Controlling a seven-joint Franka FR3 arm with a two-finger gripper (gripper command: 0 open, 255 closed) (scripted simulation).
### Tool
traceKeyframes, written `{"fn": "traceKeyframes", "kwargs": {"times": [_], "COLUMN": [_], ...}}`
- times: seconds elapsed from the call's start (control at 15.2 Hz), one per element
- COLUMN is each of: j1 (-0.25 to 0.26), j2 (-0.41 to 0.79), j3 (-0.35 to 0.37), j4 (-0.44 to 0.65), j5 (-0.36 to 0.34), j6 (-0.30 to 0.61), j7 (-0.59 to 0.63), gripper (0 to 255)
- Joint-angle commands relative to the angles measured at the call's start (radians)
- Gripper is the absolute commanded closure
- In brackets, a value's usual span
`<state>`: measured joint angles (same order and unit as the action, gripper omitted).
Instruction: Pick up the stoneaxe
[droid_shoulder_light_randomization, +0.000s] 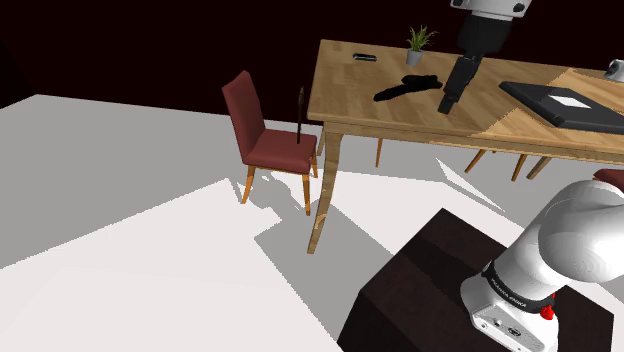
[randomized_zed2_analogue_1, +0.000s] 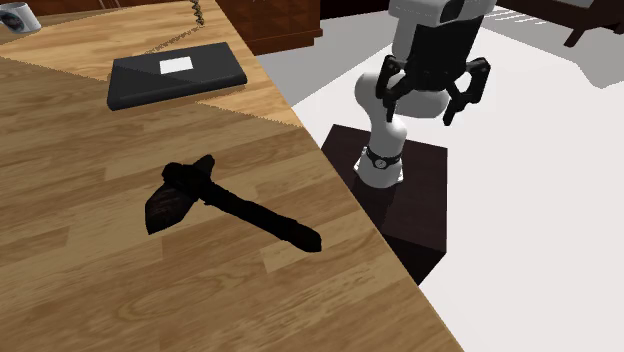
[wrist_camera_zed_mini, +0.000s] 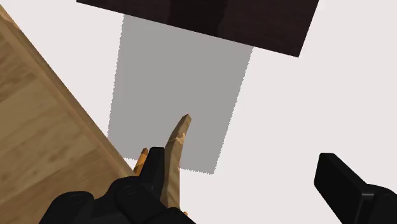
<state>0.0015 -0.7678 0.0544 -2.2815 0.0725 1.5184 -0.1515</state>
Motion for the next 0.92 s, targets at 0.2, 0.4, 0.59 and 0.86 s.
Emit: {"fn": "traceKeyframes", "kwargs": {"times": [0.2,0.4,0.59,0.86], "j1": [0.017,0.035,0.055,0.084], "j2": [0.041,0.102,0.18,0.308], "j3": [-0.086,-0.167,-0.242,-0.333], "j4": [0.021,0.06,0.116,0.215], "j5": [-0.064,-0.124,-0.175,-0.223], "j6": [-0.007,-0.008,-0.003,0.01], "j7": [-0.182,-0.363,-0.543,-0.781], "gripper": [0,0,0,0]}}
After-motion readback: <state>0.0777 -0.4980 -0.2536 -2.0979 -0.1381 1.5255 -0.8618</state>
